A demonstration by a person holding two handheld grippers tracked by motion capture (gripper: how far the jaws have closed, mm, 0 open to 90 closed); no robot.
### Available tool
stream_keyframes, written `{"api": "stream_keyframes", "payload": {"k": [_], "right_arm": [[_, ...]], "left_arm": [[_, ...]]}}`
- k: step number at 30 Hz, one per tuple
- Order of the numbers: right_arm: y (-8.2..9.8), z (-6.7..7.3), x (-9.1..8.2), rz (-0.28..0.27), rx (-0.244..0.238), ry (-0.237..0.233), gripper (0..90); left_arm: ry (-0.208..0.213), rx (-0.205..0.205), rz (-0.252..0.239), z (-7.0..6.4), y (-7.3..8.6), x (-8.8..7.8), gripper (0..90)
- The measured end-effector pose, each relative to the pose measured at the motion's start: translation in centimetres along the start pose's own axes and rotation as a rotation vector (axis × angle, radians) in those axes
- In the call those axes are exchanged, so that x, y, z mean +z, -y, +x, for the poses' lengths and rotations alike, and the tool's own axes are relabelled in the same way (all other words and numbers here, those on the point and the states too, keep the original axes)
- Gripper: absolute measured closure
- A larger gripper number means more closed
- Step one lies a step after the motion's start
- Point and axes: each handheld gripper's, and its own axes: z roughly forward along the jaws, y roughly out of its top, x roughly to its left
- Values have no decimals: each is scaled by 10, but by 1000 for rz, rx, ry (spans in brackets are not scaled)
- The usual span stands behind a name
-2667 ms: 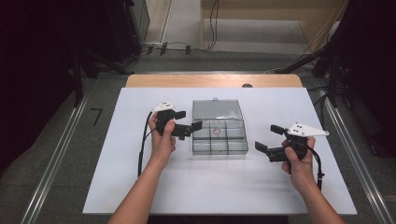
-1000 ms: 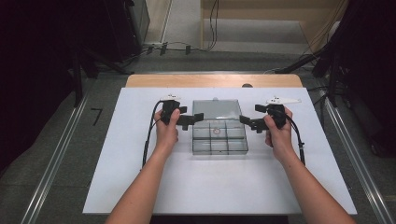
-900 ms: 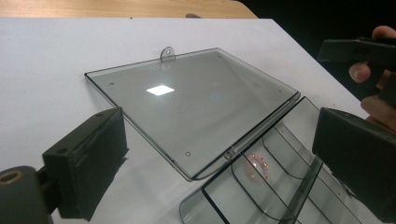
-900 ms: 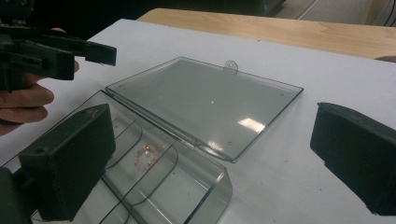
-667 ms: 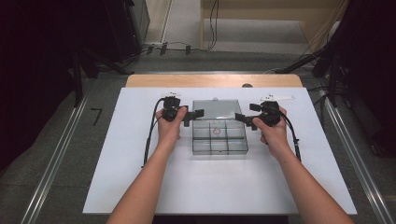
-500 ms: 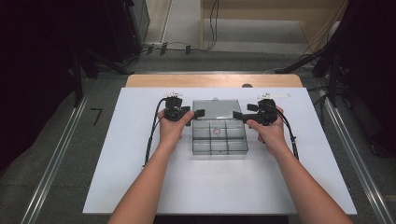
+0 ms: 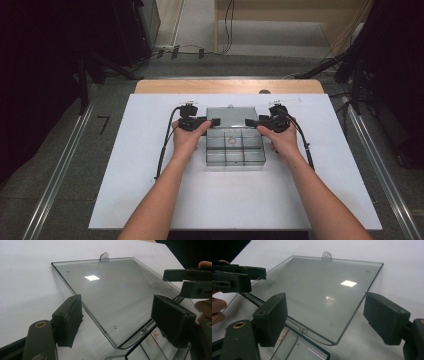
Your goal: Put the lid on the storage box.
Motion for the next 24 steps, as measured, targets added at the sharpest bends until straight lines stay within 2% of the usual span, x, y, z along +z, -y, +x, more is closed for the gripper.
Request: {"api": "stream_keyframes", "payload": {"k": [6,10,14,16,24], "right_arm": [[2,-2,7,12,36,0,182],[1,-4,9,19,57,-1,188],[1,-5,12,38,57,3,205],[2,-6,13,39,65,-17,242],[1,-5,11,25,50,-19,301]], "left_arm": [[-17,-11,7,0,1,3,258],[-24,-27,28,2,2,6,275],[-15,-44,27,2,4,9,302],[-13,-58,24,1,3,10,315],[2,-65,12,0,3,10,377]]}}
